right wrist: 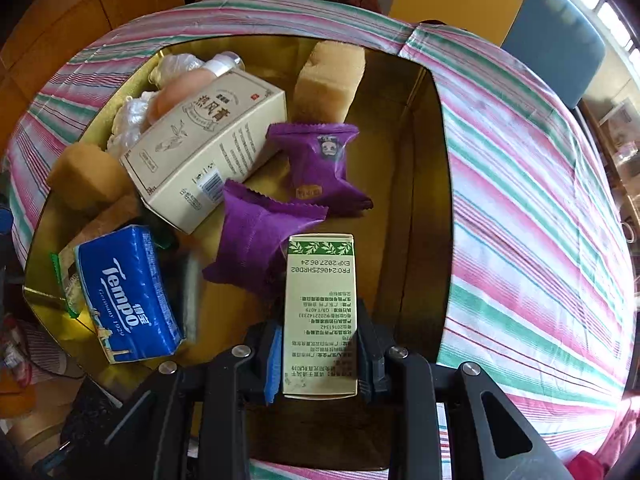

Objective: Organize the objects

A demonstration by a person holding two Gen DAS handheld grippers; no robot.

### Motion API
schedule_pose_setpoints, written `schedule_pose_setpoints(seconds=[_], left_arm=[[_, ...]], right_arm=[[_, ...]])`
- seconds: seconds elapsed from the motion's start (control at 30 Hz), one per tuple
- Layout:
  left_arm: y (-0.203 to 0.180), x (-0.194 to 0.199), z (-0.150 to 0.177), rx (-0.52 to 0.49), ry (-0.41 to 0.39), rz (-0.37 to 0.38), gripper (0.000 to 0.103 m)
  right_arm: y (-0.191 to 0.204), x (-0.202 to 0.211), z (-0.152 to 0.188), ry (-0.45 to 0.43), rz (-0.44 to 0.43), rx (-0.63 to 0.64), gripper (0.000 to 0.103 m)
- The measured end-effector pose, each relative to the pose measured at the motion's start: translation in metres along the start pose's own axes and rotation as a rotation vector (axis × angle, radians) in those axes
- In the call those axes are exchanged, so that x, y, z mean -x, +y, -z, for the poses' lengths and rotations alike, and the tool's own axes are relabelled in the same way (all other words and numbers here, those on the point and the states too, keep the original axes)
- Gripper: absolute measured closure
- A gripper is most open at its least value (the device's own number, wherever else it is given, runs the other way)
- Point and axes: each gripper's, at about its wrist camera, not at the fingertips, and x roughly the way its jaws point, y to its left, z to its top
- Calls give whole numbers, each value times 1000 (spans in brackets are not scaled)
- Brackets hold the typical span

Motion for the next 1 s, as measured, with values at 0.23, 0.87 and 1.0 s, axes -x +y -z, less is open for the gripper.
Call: schedule_pose_setpoints(seconds=[0.23,0.87,1.0], left_arm=[[-6,4,0,-26,-20,-39,49],[-28,34,1,-47,-170,-279,44],[-34,43,2,-43,-196,-320,39]], right_arm=[[-1,-4,5,-25,-19,1,67],[-18,59,39,-338,27,-95,21],[-12,72,41,-442,64,-116,14]])
